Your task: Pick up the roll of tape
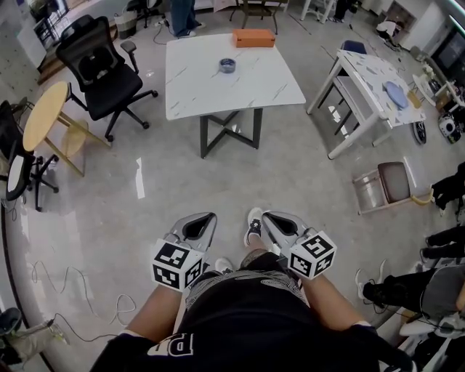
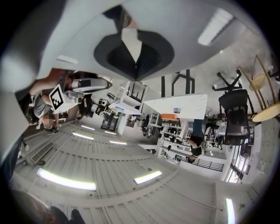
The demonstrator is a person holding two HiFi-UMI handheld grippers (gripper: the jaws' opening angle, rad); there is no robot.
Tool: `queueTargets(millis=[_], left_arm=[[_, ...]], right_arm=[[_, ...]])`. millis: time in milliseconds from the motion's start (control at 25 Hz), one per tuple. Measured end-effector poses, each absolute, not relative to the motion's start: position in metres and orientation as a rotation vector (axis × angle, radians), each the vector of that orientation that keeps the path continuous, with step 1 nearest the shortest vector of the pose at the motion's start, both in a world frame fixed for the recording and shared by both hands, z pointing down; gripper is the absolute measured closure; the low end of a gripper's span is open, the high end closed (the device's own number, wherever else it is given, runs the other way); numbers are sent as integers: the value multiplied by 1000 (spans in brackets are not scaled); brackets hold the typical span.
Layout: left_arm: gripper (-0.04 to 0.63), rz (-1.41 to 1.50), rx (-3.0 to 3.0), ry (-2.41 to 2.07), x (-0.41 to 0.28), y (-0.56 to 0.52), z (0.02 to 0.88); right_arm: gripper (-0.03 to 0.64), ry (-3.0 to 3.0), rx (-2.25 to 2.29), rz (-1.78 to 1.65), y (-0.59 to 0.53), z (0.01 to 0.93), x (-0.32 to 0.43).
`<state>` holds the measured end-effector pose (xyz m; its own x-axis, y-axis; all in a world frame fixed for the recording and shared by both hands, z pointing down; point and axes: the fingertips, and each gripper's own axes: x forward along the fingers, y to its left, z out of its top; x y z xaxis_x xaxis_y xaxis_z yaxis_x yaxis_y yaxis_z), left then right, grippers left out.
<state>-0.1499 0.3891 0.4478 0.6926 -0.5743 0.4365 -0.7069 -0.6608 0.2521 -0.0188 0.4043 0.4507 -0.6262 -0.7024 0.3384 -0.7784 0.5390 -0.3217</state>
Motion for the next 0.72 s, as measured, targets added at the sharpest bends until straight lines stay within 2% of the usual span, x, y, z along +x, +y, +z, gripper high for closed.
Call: queueTargets(millis=[720], left_arm=[[537, 483, 2503, -1076, -125, 259, 441]], right_arm=[[621, -2678, 1210, 659, 255, 438, 3]])
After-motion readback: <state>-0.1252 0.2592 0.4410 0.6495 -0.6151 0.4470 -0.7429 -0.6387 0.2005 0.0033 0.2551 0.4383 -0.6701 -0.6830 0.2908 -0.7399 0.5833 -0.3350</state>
